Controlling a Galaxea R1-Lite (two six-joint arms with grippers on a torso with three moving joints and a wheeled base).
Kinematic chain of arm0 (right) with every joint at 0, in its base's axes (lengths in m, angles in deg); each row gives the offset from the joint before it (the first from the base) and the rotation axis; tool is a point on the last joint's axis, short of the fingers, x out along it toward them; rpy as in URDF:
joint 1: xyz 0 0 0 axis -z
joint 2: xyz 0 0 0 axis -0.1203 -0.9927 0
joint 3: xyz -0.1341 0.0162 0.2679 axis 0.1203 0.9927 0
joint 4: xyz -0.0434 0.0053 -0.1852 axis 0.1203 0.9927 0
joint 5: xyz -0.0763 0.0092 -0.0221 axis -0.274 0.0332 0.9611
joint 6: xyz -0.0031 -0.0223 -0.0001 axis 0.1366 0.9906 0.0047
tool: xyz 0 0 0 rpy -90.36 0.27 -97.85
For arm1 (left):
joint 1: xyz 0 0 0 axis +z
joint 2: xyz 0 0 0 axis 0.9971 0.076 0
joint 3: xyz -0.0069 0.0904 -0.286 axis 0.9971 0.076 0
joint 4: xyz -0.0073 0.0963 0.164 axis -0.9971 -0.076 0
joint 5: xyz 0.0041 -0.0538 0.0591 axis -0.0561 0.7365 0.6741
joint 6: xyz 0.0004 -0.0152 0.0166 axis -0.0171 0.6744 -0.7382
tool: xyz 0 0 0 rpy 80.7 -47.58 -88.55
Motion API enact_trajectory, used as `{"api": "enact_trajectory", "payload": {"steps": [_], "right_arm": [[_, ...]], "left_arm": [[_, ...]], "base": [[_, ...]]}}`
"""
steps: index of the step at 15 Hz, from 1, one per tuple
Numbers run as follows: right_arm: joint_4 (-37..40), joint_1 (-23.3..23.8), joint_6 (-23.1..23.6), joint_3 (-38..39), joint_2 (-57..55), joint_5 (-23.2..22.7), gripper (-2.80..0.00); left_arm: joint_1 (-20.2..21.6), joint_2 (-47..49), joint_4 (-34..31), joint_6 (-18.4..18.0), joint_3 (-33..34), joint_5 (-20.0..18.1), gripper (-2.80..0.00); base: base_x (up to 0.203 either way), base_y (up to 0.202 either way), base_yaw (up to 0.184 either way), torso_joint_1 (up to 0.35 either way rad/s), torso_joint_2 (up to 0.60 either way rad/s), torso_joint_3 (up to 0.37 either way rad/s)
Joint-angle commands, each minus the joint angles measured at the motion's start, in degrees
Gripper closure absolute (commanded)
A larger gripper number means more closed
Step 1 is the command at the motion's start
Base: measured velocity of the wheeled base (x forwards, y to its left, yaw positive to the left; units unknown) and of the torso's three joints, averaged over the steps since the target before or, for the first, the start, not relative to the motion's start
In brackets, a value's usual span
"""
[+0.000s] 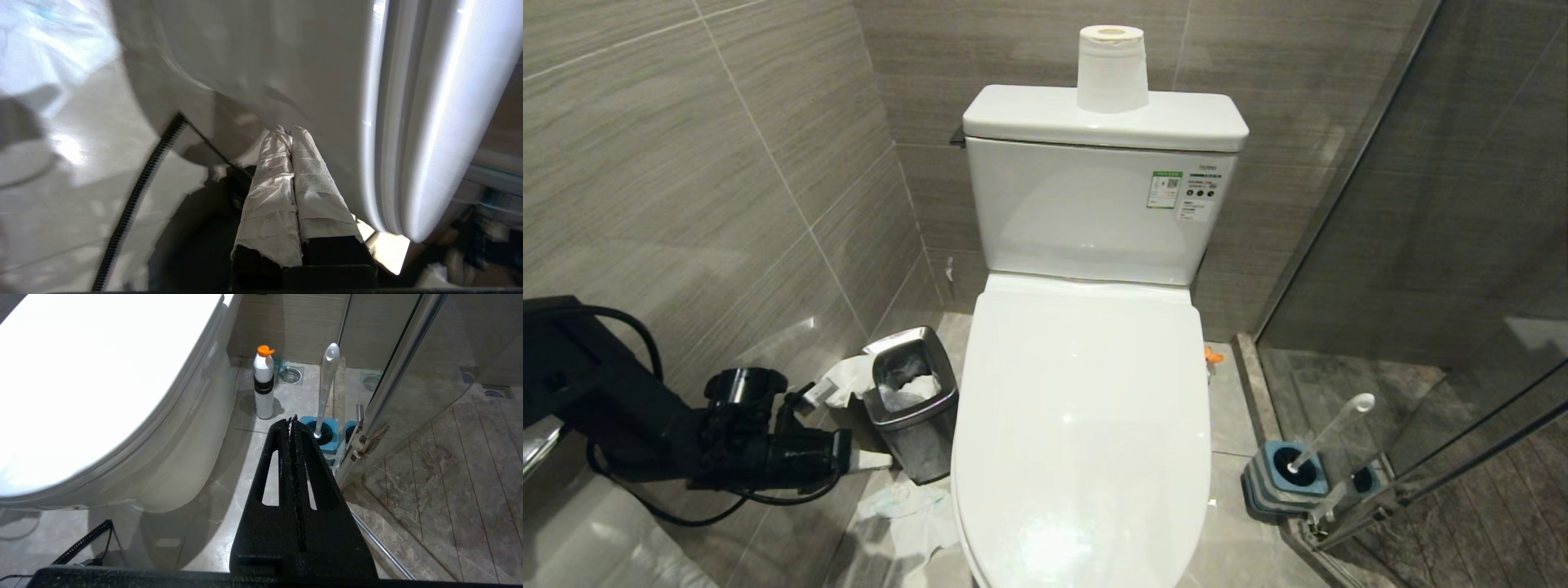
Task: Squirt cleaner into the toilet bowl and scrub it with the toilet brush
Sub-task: Use the left hand to lift the toilet lid slightly
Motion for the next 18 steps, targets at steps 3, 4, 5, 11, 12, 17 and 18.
{"api": "enact_trajectory", "payload": {"steps": [3,4,5,11,12,17,18], "right_arm": [[0.0,0.0,-0.02,0.0,0.08,0.01,0.0],[0.0,0.0,-0.02,0.0,0.0,0.01,0.0],[0.0,0.0,-0.02,0.0,0.0,0.01,0.0],[0.0,0.0,-0.02,0.0,0.0,-0.06,0.0],[0.0,0.0,-0.02,0.0,0.0,0.01,0.0],[0.0,0.0,-0.02,0.0,0.0,0.01,0.0],[0.0,0.0,-0.02,0.0,0.0,0.01,0.0]], "left_arm": [[1.83,-5.1,-0.38,0.18,3.0,-7.4,0.0],[2.45,-6.7,-0.39,0.24,4.91,-9.97,0.0],[2.85,-7.97,-0.45,0.29,6.63,-12.69,0.0],[3.98,-14.39,-2.79,0.48,15.5,-15.95,0.0],[4.27,-14.97,-4.44,0.36,15.4,-15.85,0.0],[4.98,-17.19,-4.73,-0.97,17.54,-15.57,0.0],[5.83,-18.47,-4.92,-2.29,18.24,-15.88,0.0]], "base": [[0.0,0.0,0.0,0.0,0.0,0.0],[0.0,0.0,0.0,0.0,0.0,0.0],[0.0,0.0,0.0,0.0,0.0,0.0],[0.0,0.0,0.0,0.0,0.0,0.0],[0.0,0.0,0.0,0.0,0.0,0.0],[0.0,0.0,0.0,0.0,0.0,0.0],[0.0,0.0,0.0,-0.017,-0.03,0.017]]}}
